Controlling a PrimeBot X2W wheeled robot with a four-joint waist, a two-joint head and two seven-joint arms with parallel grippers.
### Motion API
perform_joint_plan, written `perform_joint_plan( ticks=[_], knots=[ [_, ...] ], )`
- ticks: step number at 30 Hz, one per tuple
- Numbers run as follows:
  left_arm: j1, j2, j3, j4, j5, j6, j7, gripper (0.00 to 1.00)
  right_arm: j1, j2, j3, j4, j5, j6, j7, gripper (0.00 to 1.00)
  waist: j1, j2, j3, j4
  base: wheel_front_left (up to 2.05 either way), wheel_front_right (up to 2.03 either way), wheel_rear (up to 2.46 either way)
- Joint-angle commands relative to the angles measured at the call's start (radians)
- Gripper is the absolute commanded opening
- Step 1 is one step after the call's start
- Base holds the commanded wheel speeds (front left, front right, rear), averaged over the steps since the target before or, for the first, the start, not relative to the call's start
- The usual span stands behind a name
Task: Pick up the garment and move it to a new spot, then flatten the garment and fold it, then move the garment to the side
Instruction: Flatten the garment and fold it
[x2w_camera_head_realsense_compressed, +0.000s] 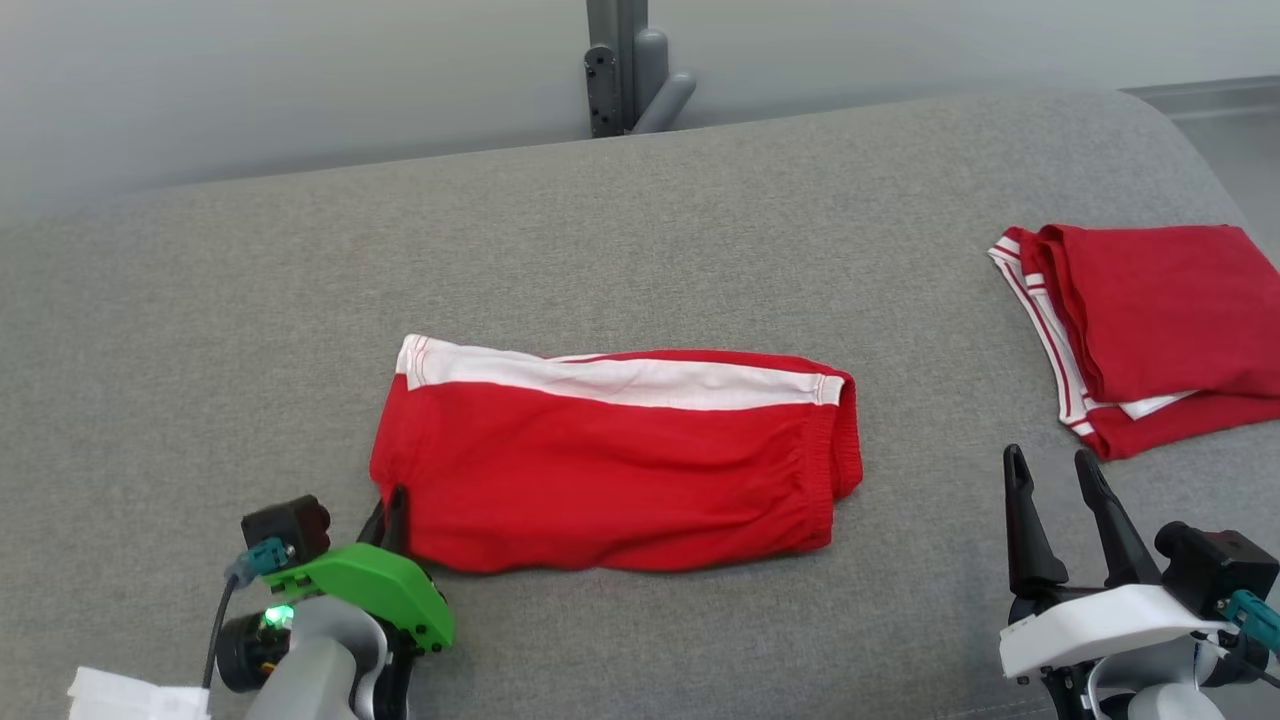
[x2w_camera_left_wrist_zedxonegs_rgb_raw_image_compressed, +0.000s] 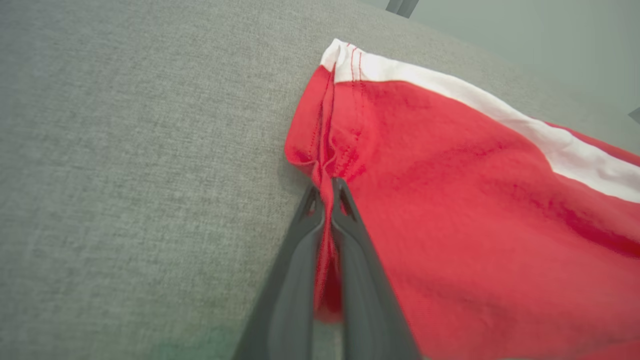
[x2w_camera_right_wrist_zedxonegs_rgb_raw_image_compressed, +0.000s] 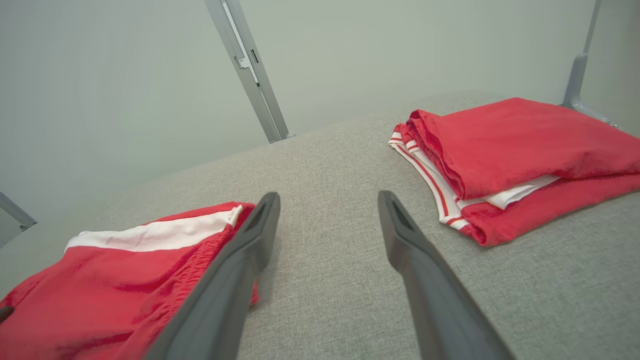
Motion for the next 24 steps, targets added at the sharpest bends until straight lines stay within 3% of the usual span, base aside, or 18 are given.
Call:
perform_joint_plan(
  ticks=[1,17,19,20,24],
  knots=[
    [0.037,-0.004,0.003,-0.020,-0.005,0.013,-0.008,0.00,0.016,-0.001,-0.001,-0.005,-0.008,-0.002,0.005,1.00,0.0000,0.0000,-0.032,0.040,0.00,0.00,0.00],
    [0.284,-0.036,-0.004,-0.332,-0.046,0.153,-0.010,0.00,0.033,-0.001,0.008,-0.018,-0.013,-0.002,0.043,1.00,0.0000,0.0000,-0.060,0.083,0.00,0.00,0.00],
    [0.296,-0.031,-0.007,-0.356,-0.038,0.164,-0.012,0.61,0.030,-0.001,0.008,-0.014,-0.011,-0.002,0.047,1.00,0.0000,0.0000,-0.060,0.082,0.00,0.00,0.00],
    [0.300,-0.027,-0.007,-0.366,-0.035,0.167,-0.013,1.00,0.029,-0.001,0.008,-0.013,-0.010,-0.002,0.048,1.00,0.0000,0.0000,-0.060,0.081,0.00,0.00,0.00],
    [0.309,-0.009,-0.012,-0.408,-0.016,0.178,-0.019,1.00,0.026,-0.001,0.004,-0.009,-0.010,-0.002,0.052,1.00,0.0000,0.0000,-0.061,0.083,0.00,0.00,0.00]
  ],
)
